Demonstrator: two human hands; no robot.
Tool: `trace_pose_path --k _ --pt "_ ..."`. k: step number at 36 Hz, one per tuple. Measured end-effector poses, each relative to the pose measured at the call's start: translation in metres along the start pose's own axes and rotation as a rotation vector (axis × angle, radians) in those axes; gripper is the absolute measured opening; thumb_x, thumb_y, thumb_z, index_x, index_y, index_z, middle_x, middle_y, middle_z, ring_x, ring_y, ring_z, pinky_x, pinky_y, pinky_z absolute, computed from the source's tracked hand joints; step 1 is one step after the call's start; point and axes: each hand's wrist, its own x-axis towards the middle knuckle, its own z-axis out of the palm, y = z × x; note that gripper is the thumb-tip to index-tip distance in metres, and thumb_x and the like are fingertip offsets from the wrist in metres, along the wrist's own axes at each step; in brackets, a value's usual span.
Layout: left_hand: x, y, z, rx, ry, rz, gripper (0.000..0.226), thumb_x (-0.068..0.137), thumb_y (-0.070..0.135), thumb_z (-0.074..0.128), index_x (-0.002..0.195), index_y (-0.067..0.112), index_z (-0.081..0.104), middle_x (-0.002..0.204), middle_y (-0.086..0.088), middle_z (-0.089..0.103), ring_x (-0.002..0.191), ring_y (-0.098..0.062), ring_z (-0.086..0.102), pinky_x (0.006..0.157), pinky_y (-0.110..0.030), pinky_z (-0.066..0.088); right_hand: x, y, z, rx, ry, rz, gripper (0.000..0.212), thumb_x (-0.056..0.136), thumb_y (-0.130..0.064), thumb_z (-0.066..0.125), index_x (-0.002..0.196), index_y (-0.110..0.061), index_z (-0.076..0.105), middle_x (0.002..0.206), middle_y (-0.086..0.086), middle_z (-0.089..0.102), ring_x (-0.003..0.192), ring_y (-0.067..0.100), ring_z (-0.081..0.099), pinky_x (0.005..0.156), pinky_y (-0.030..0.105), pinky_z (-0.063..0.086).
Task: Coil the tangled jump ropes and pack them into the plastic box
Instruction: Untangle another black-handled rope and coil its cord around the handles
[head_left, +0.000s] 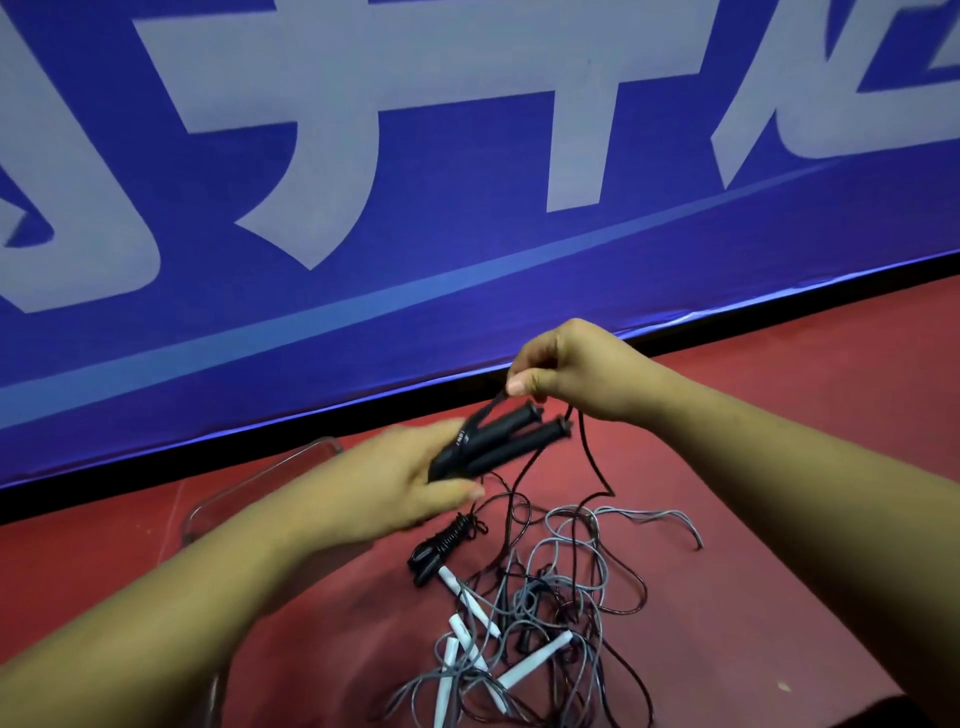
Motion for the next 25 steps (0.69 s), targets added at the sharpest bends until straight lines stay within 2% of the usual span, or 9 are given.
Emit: trace_pose_path --k 2,4,7,9,14,18,21,23,25 --pt "0.000 0.000 -0.010 -0.017 0.111 0.009 0.031 0.089 0.040 0.070 0.117 0.031 0.060 0.066 0.011 0.058 0.055 -0.003 0.047 0.055 -0.023 0.041 0.001 0.005 0.004 0.035 0.034 0.021 0.027 0.091 -0.011 0.064 0.070 -0.027 0.069 0.049 -0.017 0.056 0.048 0.002 0.047 0.055 0.020 0.040" --pt "-0.001 -0.002 -0.021 -0.021 0.213 -0.006 0.030 0.088 0.046 0.070 0.115 0.036 0.060 0.073 0.001 0.061 0.059 -0.010 0.049 0.062 -0.033 0.045 0.001 0.011 0.013 0.096 0.031 0.060 0.035 0.094 -0.011 0.060 0.065 -0.030 0.068 0.047 -0.012 0.055 0.046 0.008 0.043 0.053 0.026 0.037" --pt "-0.003 -0.007 -0.033 -0.029 0.321 -0.086 0.021 0.088 0.039 0.071 0.107 0.040 0.061 0.061 0.008 0.051 0.052 -0.005 0.041 0.054 -0.023 0.034 -0.001 0.023 0.032 0.229 -0.030 0.127 0.026 0.099 -0.018 0.055 0.076 -0.019 0.067 0.053 -0.004 0.055 0.047 0.012 0.043 0.052 0.026 0.038" --pt "-0.002 -0.012 -0.036 0.004 0.360 -0.150 0.020 0.088 0.038 0.071 0.105 0.037 0.062 0.057 0.008 0.047 0.049 -0.006 0.040 0.052 -0.026 0.032 -0.001 0.024 0.044 0.249 -0.046 0.141 0.027 0.101 -0.020 0.052 0.078 -0.016 0.065 0.054 -0.001 0.052 0.046 0.011 0.041 0.050 0.024 0.037" --pt "0.009 -0.029 -0.044 -0.040 0.533 -0.302 0.018 0.088 0.030 0.071 0.094 0.018 0.059 0.068 -0.012 0.056 0.056 -0.022 0.049 0.058 -0.034 0.038 -0.003 0.013 0.071 0.178 -0.091 0.135 0.027 0.105 -0.026 0.042 0.086 -0.017 0.059 0.056 -0.001 0.048 0.044 0.008 0.039 0.049 0.023 0.034" --pt "0.008 -0.056 -0.060 -0.109 0.720 -0.431 0.016 0.087 0.023 0.071 0.095 0.017 0.058 0.073 -0.012 0.061 0.062 -0.029 0.056 0.065 -0.040 0.049 -0.013 0.004 0.091 0.126 -0.172 0.203 0.031 0.106 -0.031 0.037 0.088 -0.013 0.054 0.060 -0.004 0.044 0.045 0.004 0.038 0.047 0.020 0.034" --pt "0.001 -0.075 -0.058 0.032 0.715 -0.590 0.014 0.088 0.017 0.068 0.096 0.010 0.058 0.082 -0.017 0.060 0.074 -0.034 0.055 0.066 -0.039 0.042 -0.013 -0.020 0.102 0.102 -0.188 0.207 0.034 0.106 -0.030 0.038 0.086 -0.010 0.056 0.062 -0.004 0.045 0.053 0.010 0.041 0.053 0.025 0.034" --pt "-0.003 -0.087 -0.050 0.163 0.671 -0.671 0.016 0.089 0.012 0.063 0.103 0.005 0.060 0.089 -0.020 0.060 0.086 -0.039 0.056 0.069 -0.038 0.037 -0.014 -0.041 0.111 0.091 -0.228 0.146 0.031 0.105 -0.027 0.040 0.089 -0.006 0.057 0.066 -0.002 0.047 0.060 0.015 0.043 0.058 0.028 0.034" --pt "-0.005 -0.097 -0.044 0.240 0.642 -0.707 0.019 0.089 0.010 0.060 0.108 0.003 0.061 0.098 -0.025 0.064 0.096 -0.044 0.058 0.071 -0.039 0.037 -0.016 -0.058 0.117 0.084 -0.275 0.064 0.026 0.103 -0.029 0.045 0.087 -0.013 0.057 0.067 -0.005 0.048 0.063 0.013 0.046 0.058 0.027 0.035"
